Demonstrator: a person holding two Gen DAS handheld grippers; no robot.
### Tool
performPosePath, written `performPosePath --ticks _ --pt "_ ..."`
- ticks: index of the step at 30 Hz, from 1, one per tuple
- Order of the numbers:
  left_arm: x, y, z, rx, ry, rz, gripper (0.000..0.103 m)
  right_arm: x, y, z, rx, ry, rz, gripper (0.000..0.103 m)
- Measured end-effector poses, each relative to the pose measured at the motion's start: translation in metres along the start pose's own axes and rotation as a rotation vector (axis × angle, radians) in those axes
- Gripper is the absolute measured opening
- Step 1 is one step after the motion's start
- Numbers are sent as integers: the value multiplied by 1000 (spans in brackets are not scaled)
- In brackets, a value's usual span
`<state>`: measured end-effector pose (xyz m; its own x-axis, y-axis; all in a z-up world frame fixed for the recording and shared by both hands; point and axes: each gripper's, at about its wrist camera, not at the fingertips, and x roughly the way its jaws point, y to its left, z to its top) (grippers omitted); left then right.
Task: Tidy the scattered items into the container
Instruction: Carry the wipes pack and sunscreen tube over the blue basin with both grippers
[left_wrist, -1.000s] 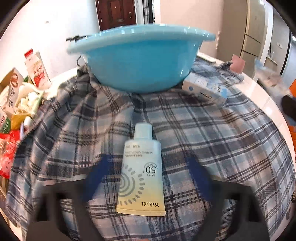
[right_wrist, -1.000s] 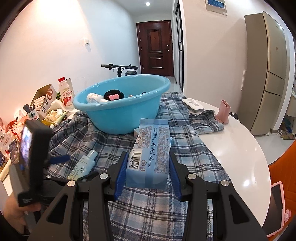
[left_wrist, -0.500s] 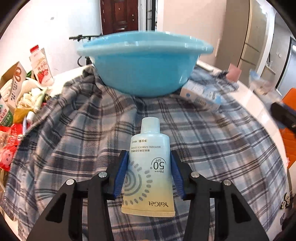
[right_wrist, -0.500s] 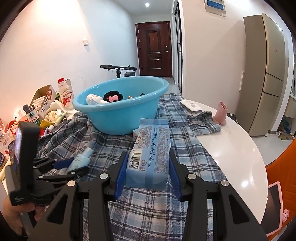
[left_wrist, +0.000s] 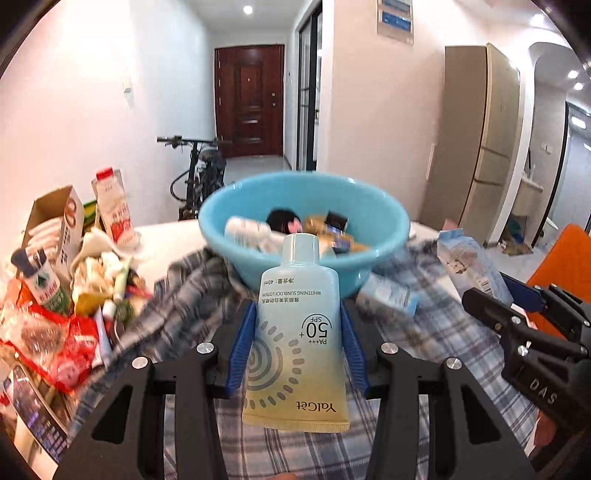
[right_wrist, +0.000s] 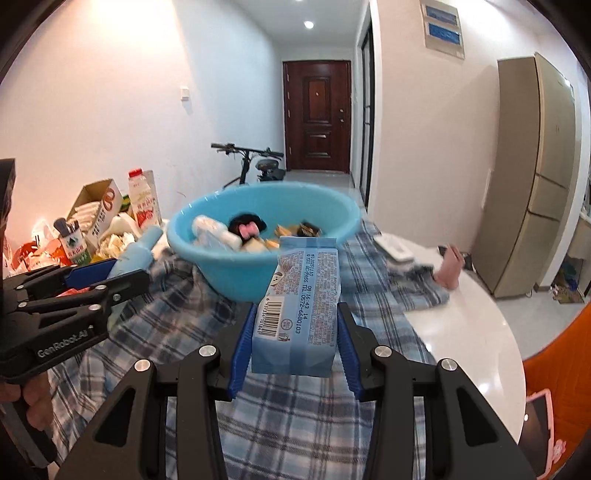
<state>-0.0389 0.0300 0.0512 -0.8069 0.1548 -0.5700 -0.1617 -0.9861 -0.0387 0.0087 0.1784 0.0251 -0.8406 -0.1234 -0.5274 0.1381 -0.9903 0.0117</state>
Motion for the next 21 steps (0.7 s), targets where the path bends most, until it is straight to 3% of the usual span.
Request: performPosePath --ticks 15,21 --pt "31 54 79 -69 -88 48 44 28 40 114 -33 -126 35 44" --pt "53 56 100 -70 -99 61 44 55 43 135 -36 -128 37 44"
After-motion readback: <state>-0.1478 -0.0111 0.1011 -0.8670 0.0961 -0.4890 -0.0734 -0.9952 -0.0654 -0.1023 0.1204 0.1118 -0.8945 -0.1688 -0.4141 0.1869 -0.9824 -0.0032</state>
